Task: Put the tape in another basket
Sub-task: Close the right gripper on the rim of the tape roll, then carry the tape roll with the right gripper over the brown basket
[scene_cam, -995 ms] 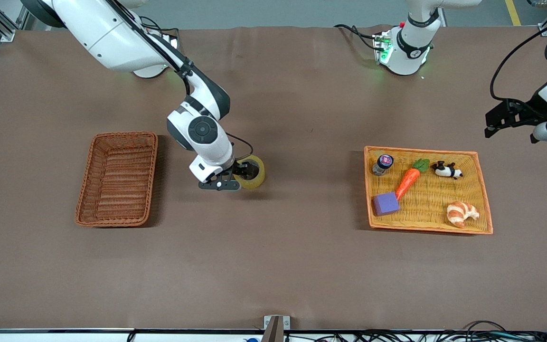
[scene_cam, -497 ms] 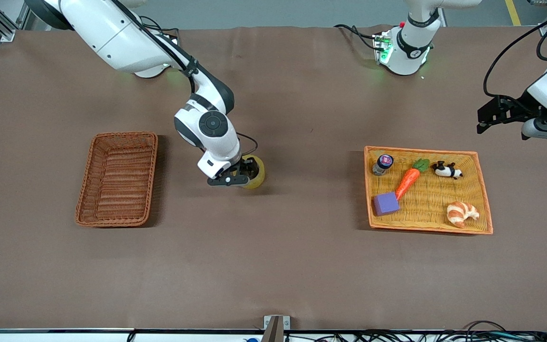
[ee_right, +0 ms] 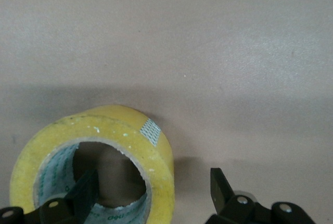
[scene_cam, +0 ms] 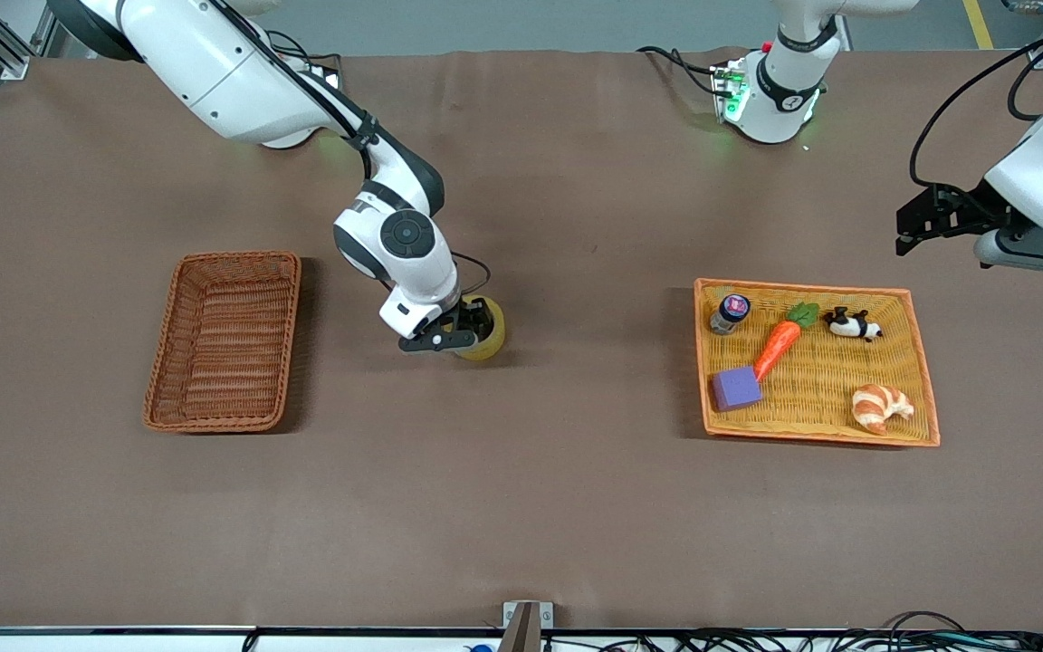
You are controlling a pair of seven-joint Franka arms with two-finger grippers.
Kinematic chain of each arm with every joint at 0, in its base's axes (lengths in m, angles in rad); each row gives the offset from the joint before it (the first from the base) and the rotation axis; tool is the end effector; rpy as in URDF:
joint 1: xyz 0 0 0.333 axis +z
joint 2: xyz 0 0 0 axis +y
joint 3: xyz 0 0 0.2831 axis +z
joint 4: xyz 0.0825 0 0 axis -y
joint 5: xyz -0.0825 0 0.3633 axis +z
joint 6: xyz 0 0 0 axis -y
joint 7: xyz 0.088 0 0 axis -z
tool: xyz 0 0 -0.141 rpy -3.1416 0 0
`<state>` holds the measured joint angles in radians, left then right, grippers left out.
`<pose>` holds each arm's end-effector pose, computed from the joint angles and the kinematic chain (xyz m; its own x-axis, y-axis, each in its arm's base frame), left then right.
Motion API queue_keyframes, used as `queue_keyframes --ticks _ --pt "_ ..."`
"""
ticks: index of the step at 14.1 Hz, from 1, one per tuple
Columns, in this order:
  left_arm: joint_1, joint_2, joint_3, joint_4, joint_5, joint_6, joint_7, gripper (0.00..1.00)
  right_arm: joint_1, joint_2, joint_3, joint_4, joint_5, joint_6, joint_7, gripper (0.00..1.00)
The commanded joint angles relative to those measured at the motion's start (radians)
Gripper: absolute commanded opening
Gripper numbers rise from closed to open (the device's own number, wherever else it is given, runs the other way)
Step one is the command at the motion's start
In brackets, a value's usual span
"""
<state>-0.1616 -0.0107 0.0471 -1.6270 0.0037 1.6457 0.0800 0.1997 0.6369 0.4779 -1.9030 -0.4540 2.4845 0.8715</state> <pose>0.5348 -0.0609 0.5445 0.9807 -0.1935 0.0290 -0.1934 -0.9811 -0.0055 0.4734 0.3729 0.1523 0.9962 0.0769 0.0401 0.0781 -0.9965 -0.0291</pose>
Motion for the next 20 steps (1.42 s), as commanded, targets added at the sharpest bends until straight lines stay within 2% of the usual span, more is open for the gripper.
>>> queue_keyframes --ticks 1,2,6,8,9,11,14,15,17,20 --pt "0.002 -0.006 -0.004 -0.002 -0.013 0.005 -0.011 1.0 -0.014 -0.003 0.008 -0.021 -0.029 0.022 0.026 0.88" --pt "0.002 -0.006 -0.004 -0.001 -0.013 0.006 -0.02 1.0 -0.014 -0.002 0.01 -0.021 -0.029 0.022 0.026 0.83" --pt "0.008 -0.002 -0.006 0.006 -0.014 0.023 -0.028 1.0 -0.005 -0.002 0.008 -0.021 -0.031 0.022 0.041 0.44" --pt "0.011 0.014 -0.004 0.041 -0.011 0.022 -0.008 1.0 -0.002 0.007 0.01 -0.018 -0.047 0.022 0.098 0.15" --pt "0.013 0.027 -0.003 0.064 -0.011 0.02 -0.006 1.0 -0.002 0.007 0.01 -0.018 -0.07 0.022 0.125 0.03" --pt "0.014 0.047 0.0 0.113 -0.01 0.014 -0.005 1.0 -0.011 0.007 0.01 -0.018 -0.095 0.02 0.136 0.0" --pt "0.014 0.06 0.011 0.124 -0.005 0.013 -0.019 1.0 -0.022 -0.005 0.011 -0.002 -0.092 0.005 0.127 0.0" --pt "0.014 0.06 0.023 0.124 -0.013 0.013 -0.014 1.0 -0.038 -0.028 0.031 -0.002 -0.086 -0.033 0.127 0.0" --pt "0.013 0.058 0.036 0.124 -0.013 0.013 -0.014 1.0 -0.09 -0.081 0.099 0.036 -0.065 -0.178 0.126 0.0" --pt "0.011 0.061 0.034 0.124 -0.011 0.013 -0.006 1.0 -0.098 -0.17 0.085 0.194 0.102 -0.443 0.02 0.0"
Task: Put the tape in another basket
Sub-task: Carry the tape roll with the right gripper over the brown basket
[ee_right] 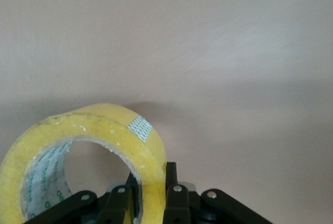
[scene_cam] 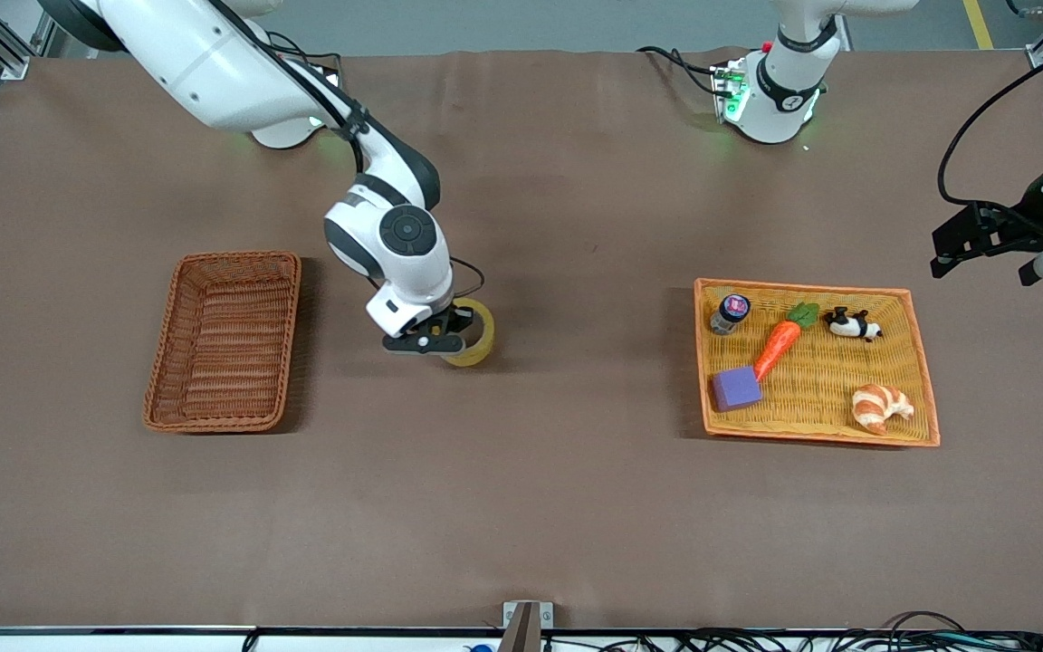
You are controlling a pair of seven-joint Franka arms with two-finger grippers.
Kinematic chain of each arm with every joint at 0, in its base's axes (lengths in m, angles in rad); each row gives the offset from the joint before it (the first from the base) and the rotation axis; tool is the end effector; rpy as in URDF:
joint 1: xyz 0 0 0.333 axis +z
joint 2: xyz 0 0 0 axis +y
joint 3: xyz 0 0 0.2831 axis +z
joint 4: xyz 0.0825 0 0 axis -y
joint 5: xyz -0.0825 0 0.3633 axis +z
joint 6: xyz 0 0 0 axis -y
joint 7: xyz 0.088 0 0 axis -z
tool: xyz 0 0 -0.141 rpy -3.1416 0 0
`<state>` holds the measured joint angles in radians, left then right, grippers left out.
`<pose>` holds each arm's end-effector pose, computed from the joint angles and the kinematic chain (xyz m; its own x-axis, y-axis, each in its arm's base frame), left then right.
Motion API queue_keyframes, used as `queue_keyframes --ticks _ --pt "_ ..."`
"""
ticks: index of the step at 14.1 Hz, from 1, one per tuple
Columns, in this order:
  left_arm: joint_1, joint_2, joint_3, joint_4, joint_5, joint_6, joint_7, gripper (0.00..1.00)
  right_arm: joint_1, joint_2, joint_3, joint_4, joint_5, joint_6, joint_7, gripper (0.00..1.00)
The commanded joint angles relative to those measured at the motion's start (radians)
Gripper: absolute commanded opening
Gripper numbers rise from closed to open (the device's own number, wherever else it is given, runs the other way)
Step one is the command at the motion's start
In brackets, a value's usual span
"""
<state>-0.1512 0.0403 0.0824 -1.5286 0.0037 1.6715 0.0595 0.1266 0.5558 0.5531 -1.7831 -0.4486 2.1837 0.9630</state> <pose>0.5576 -0.0387 0.5646 0.9865 -0.1284 0.1020 -0.1277 -0.9917 -0.0131 0.5045 0.3539 0.2274 0.9972 -0.0708 0.0256 -0.0727 -0.9938 0.0847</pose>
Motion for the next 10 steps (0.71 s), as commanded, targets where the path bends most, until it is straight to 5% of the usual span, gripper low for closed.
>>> queue_keyframes --ticks 1,10 --pt "-0.004 0.01 -0.003 0.025 -0.013 -0.013 0.01 1.0 -0.031 -0.121 -0.037 0.111 0.14 -0.21 -0.131 0.0" --pt "-0.011 0.012 -0.004 0.025 -0.001 -0.013 0.011 1.0 -0.033 -0.355 -0.594 0.01 0.416 -0.266 -0.939 0.0"
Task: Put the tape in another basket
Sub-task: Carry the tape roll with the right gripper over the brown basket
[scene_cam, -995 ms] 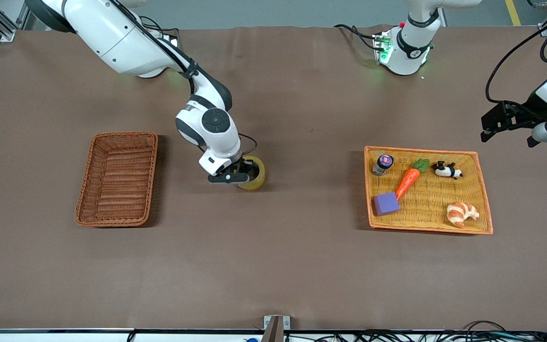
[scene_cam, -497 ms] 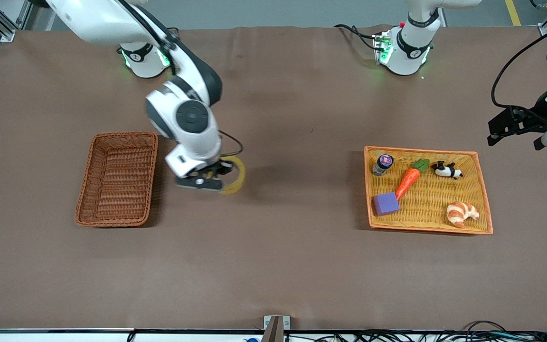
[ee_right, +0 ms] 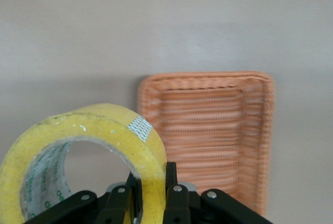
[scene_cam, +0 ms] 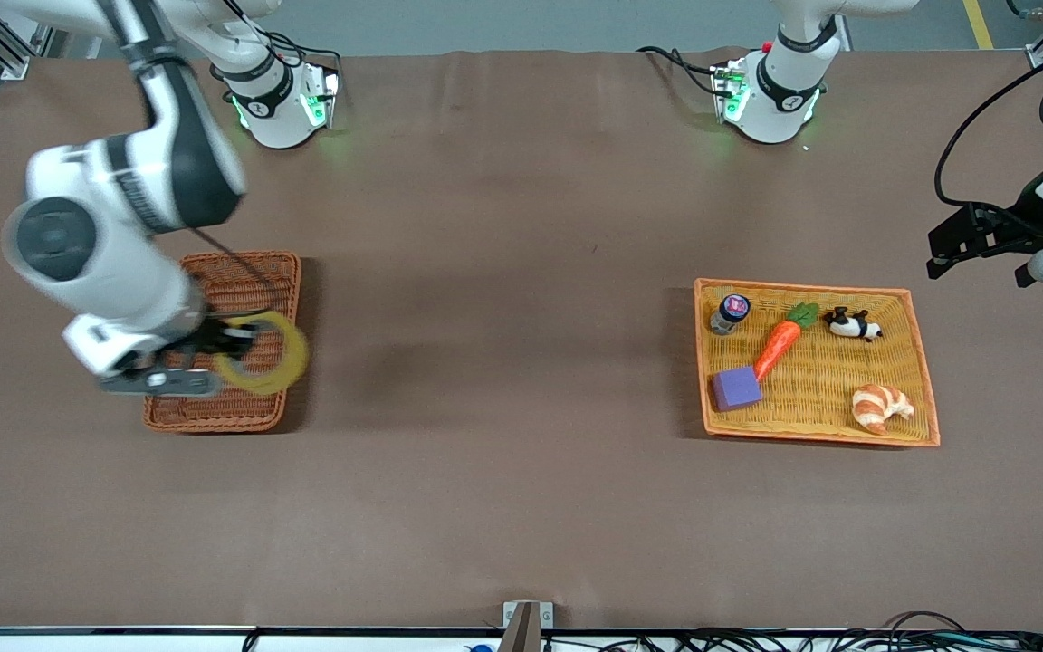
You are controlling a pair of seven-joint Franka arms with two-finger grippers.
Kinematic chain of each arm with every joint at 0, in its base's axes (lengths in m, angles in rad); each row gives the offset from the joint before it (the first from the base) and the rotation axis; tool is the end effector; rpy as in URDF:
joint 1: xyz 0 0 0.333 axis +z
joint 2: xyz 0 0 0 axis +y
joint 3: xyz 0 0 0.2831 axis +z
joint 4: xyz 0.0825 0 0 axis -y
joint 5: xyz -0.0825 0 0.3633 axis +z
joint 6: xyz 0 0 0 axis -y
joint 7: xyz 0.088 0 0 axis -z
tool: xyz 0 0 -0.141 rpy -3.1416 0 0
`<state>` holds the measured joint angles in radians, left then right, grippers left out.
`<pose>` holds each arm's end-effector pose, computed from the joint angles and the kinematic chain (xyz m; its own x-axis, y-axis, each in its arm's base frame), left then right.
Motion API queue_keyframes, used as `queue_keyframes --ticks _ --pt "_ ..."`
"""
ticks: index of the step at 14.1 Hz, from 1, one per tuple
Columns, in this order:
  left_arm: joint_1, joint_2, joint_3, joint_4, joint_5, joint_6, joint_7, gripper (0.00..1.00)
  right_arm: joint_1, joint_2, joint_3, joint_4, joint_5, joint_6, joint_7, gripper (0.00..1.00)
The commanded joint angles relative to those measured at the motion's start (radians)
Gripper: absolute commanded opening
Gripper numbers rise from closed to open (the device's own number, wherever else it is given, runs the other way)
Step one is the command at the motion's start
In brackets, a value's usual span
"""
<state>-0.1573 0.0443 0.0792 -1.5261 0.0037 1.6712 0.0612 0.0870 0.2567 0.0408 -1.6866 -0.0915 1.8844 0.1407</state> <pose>0.5582 -0.0440 0.5635 0.9852 -0.1392 0.1001 -0.1386 -0.9903 -0.0133 0.5963 0.0654 0.3850 0.9987 0.0148 -0.0485 0.0188 -0.9964 0.0824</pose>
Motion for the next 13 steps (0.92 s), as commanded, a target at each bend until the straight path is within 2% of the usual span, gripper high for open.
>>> queue_keyframes --ticks 1,3,6,9,13 --pt "-0.008 0.008 -0.001 0.023 -0.001 -0.013 0.011 1.0 0.005 -0.06 -0.119 -0.12 0.064 0.057 -0.175 0.0" --pt "-0.011 0.008 -0.003 0.021 -0.001 -0.013 0.011 1.0 0.005 -0.102 -0.186 -0.258 0.072 0.196 -0.301 0.0" --pt "-0.011 0.009 -0.004 0.021 -0.001 -0.013 0.014 1.0 0.003 -0.129 -0.231 -0.468 0.142 0.43 -0.421 0.0" --pt "-0.013 0.014 -0.006 0.023 0.001 -0.013 0.009 1.0 -0.003 -0.125 -0.237 -0.586 0.148 0.586 -0.458 0.01" --pt "-0.013 0.014 -0.007 0.023 0.001 -0.013 0.009 1.0 -0.001 -0.109 -0.236 -0.66 0.162 0.669 -0.464 0.02"
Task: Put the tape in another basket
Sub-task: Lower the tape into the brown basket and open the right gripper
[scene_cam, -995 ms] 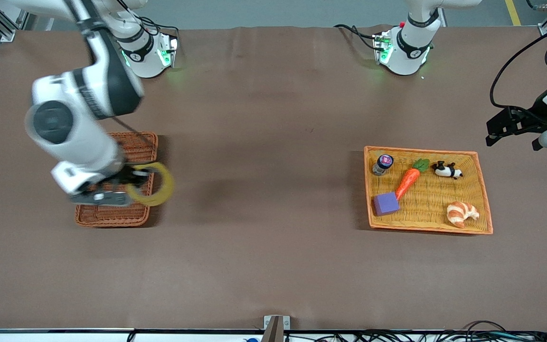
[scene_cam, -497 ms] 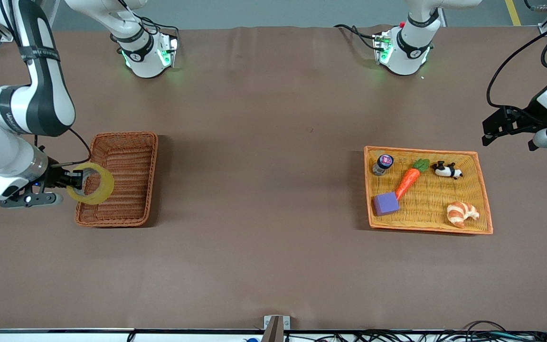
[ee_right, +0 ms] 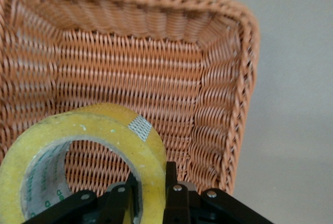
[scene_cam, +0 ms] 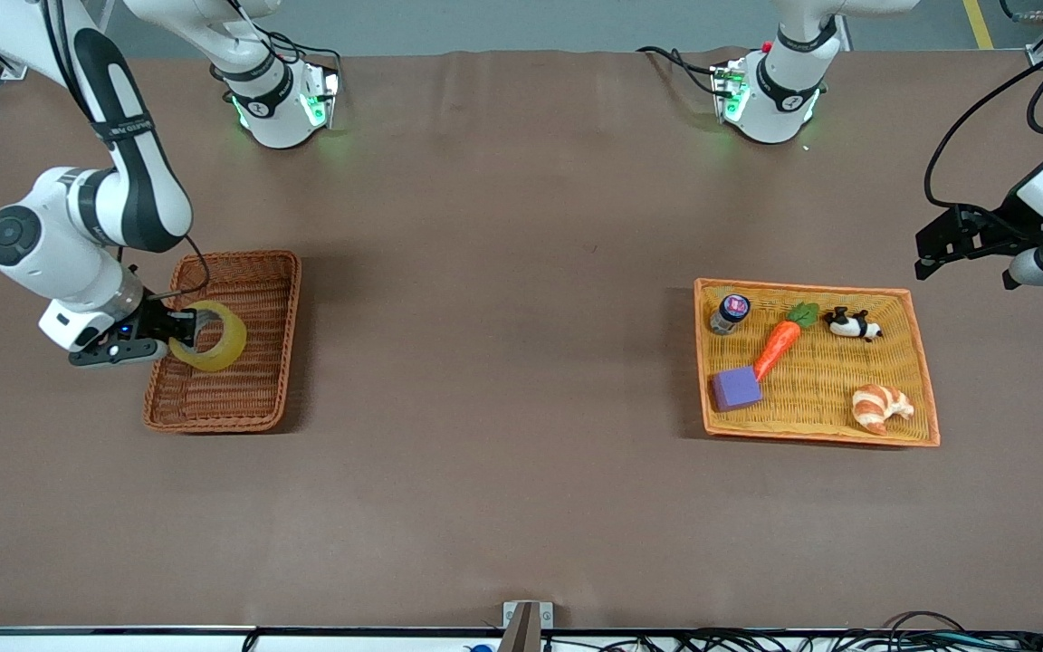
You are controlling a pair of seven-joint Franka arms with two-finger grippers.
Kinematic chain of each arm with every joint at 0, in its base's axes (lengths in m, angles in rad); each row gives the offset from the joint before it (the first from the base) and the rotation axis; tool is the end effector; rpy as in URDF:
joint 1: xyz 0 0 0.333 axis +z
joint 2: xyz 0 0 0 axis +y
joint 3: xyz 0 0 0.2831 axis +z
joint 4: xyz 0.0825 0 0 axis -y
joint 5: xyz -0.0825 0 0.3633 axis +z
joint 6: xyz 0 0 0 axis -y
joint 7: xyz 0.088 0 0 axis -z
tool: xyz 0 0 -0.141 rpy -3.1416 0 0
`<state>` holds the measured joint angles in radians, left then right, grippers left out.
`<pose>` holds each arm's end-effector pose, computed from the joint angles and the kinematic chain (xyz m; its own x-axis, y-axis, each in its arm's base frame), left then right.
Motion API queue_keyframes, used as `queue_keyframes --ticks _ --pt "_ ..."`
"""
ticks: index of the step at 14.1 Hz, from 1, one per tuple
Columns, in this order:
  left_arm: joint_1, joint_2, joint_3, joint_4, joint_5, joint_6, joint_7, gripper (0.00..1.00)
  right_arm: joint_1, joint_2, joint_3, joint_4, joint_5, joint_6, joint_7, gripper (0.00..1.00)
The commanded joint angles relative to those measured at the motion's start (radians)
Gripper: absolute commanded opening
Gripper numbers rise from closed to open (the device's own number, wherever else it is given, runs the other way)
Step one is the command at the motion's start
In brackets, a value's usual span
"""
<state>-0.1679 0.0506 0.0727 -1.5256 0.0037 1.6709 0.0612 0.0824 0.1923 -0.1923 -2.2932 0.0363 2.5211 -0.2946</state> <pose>0.5588 -0.0538 0.5601 0.9832 -0.1561 0.0941 -0.1556 -0.9877 -0.0131 0.5121 -0.0584 0.2216 0.9866 0.1594 0.0339 0.1586 -0.9870 0.0252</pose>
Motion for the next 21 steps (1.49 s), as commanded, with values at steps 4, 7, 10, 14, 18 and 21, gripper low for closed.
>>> queue_keyframes --ticks 4,7,10,14,18,21 --pt "-0.002 0.008 -0.014 0.022 0.001 -0.013 0.008 1.0 0.013 0.002 0.002 -0.065 0.05 0.073 -0.034 0.09" --pt "-0.002 0.008 -0.016 0.021 0.001 -0.013 0.008 1.0 0.013 0.027 0.005 -0.075 0.05 0.103 -0.034 0.14" --pt "0.001 0.006 -0.022 0.016 -0.002 -0.016 0.002 1.0 0.013 0.058 0.005 -0.074 0.048 0.126 -0.034 0.35" --pt "0.007 -0.002 -0.042 0.005 -0.008 -0.025 -0.006 1.0 0.016 0.047 0.011 -0.065 0.05 0.116 -0.025 1.0" --pt "0.005 -0.006 -0.06 -0.001 -0.002 -0.037 -0.087 1.0 0.014 -0.066 0.01 0.136 0.048 -0.188 0.032 1.0" --pt "0.004 -0.003 -0.068 0.004 0.01 -0.039 -0.089 1.0 0.016 -0.067 0.013 0.424 0.033 -0.526 0.159 1.0"
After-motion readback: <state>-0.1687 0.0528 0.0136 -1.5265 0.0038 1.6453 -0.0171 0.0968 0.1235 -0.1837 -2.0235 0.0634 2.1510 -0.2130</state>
